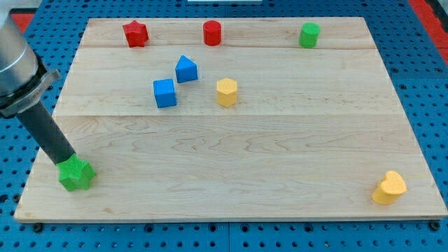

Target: Push blue cube to the bottom of yellow hexagon

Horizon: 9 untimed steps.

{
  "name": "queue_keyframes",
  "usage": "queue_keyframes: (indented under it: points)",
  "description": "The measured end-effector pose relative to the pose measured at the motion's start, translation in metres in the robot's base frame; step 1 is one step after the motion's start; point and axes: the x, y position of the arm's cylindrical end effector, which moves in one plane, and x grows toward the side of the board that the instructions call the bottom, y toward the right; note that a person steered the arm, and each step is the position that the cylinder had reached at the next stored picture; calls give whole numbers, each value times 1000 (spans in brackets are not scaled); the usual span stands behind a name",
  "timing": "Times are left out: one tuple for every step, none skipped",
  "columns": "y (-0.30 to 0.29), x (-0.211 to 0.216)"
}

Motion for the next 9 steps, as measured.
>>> queue_keyframes:
  points:
    - [-14,-4]
    - [-8,-13]
    - [3,-17]
    - [3,-18]
    - [3,-18]
    - [3,-18]
    - [3,-19]
    - [3,-19]
    - [7,-23]
